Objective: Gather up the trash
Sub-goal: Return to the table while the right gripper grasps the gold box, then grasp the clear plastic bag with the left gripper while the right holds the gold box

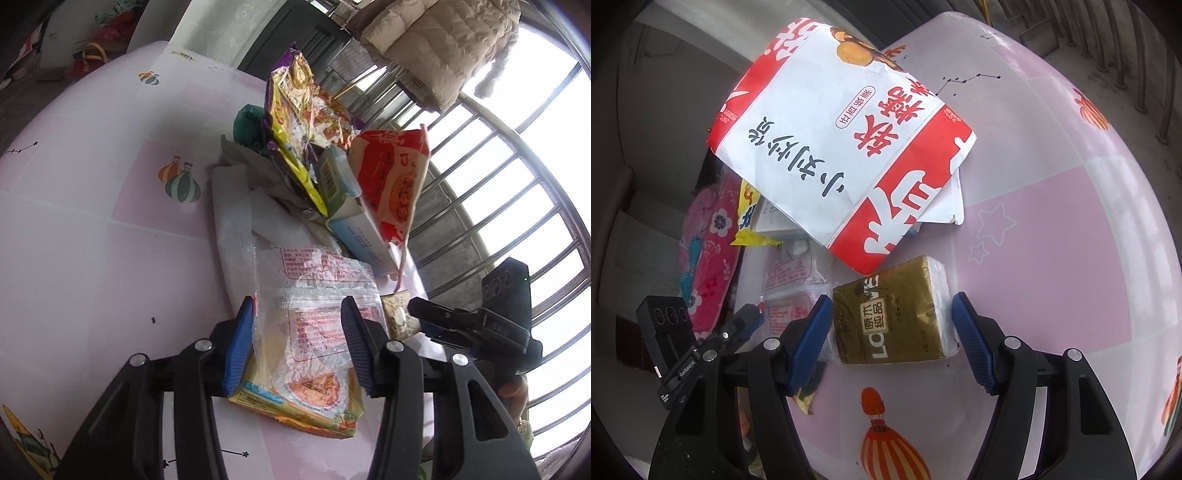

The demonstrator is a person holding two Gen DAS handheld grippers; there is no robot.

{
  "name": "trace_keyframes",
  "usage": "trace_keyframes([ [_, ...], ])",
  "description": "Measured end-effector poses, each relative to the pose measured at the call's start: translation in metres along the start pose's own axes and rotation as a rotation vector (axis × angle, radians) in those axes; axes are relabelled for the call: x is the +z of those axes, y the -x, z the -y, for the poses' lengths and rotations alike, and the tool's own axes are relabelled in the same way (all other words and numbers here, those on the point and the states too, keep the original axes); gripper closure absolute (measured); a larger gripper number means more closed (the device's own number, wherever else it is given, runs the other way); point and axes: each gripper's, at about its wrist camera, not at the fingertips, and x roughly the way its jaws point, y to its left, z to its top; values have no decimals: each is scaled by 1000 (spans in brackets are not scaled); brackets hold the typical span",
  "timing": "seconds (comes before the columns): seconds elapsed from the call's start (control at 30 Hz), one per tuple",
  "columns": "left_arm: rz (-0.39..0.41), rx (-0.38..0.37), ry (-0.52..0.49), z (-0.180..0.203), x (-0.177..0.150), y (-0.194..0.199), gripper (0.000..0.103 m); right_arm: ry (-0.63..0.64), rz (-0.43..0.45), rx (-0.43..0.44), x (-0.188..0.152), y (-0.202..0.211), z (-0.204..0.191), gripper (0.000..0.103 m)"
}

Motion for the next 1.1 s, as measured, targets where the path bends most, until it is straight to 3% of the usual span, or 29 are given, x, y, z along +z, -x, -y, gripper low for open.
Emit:
trace_keyframes([
  [0.17,41,-125,47,3,3,10,57,6,5,-3,-2,-3,-1,39],
  [0.3,11,-254,148,-5,3,6,58,13,8,-7,-2,-3,-2,39],
  [0.43,24,-177,120,0,4,4,68,19,8,-11,-4,-5,-3,40],
  [0.5,24,-106,84,4,3,2,80,21,10,-21,-4,-5,-3,45],
  [0.57,10,-34,41,8,2,-3,85,30,11,-38,-5,-5,-3,50],
  [0.73,7,72,-46,16,-6,-7,89,13,15,-56,-8,-2,3,64],
  [1.1,34,84,-88,21,-10,4,92,-46,4,-3,-18,12,17,77],
])
